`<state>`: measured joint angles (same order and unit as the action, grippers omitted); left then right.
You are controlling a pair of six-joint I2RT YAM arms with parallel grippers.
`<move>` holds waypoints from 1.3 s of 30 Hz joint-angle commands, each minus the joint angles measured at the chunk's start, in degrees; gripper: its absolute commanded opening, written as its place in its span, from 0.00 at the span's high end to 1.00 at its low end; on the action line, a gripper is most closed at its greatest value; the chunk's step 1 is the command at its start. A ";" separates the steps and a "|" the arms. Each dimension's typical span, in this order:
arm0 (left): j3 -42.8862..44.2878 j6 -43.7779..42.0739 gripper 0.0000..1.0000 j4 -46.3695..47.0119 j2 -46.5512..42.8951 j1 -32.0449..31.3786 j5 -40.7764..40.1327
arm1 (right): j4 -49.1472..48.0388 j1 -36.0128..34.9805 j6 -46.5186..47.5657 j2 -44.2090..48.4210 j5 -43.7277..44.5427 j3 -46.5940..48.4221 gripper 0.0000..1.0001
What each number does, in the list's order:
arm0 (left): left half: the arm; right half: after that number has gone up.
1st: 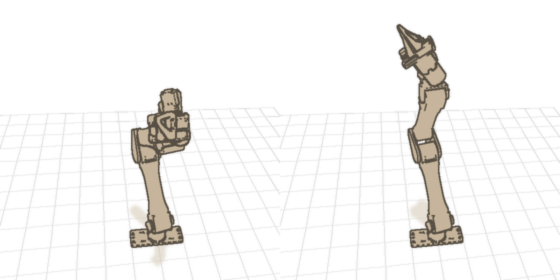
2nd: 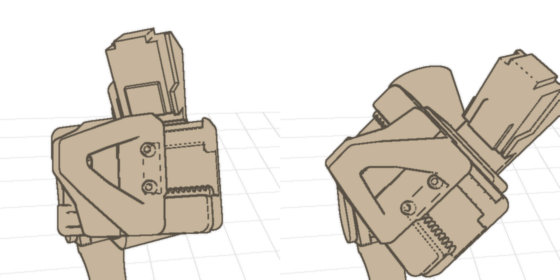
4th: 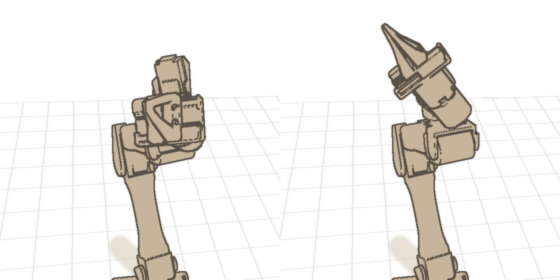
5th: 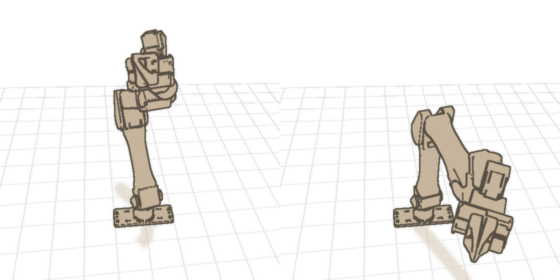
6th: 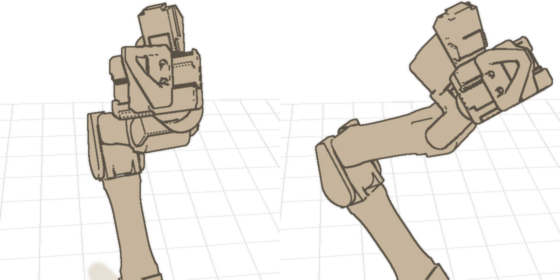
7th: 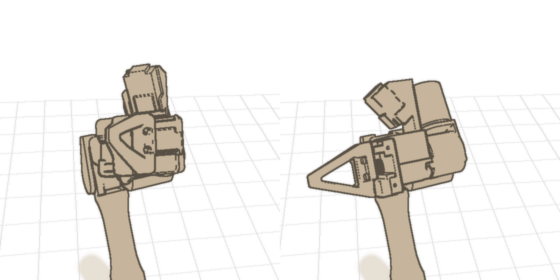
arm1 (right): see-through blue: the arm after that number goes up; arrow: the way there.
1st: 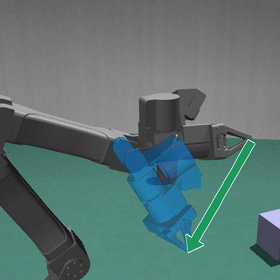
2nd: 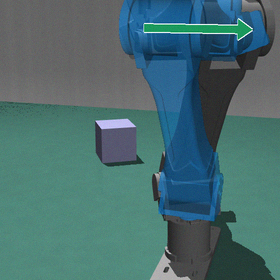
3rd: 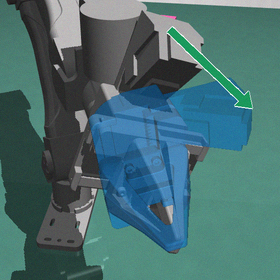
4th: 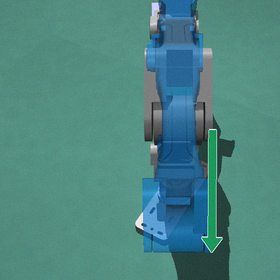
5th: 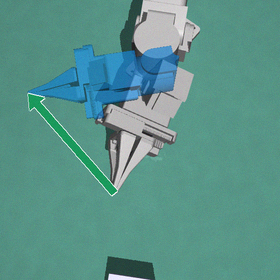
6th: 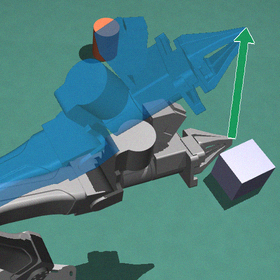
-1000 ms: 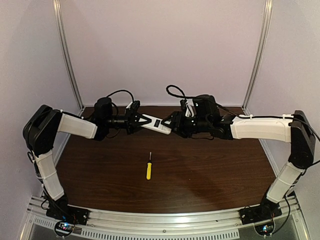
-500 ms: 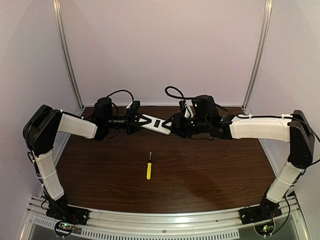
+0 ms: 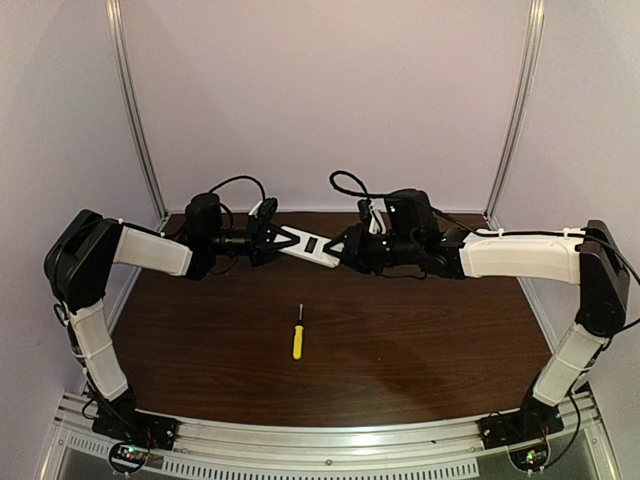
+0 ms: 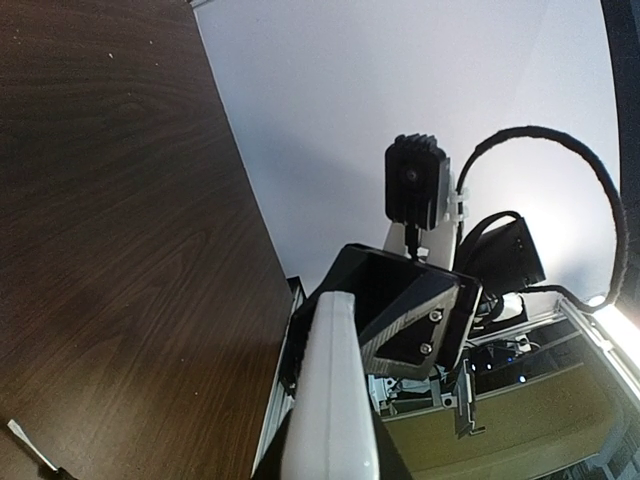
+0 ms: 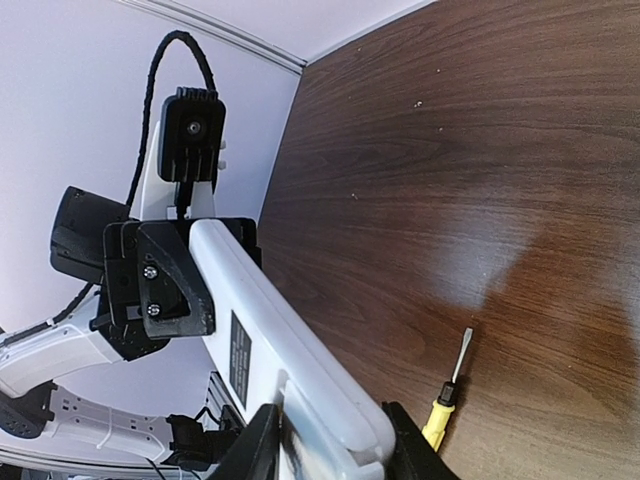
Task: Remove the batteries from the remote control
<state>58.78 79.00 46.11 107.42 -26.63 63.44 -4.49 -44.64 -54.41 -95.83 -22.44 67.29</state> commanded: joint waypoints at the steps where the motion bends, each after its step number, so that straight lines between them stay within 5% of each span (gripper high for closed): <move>1: 1.43 1.30 1.00 3.11 -1.95 -0.24 -0.38 | 0.97 -0.56 1.66 -0.15 0.02 -0.46 0.74; 5: 1.33 1.94 1.00 3.99 -1.95 -0.20 -0.24 | -0.42 -0.53 1.46 0.29 -0.45 -1.22 0.73; 15: 1.16 2.30 1.00 4.43 -1.90 -0.26 -0.23 | -1.96 -0.53 0.48 0.08 -1.27 -0.87 0.48; 28: 1.51 2.21 1.00 4.43 -1.95 -0.26 0.20 | 4.04 -0.54 3.80 1.90 3.32 -1.19 0.61; 39: 1.68 2.22 1.00 4.43 -1.95 -0.26 0.47 | 5.98 -0.55 5.04 2.61 4.19 -1.67 0.63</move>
<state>58.83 80.93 48.38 107.37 -26.81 63.79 -2.76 -44.99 -52.12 -94.08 -21.52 66.87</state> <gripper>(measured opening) 0.163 0.372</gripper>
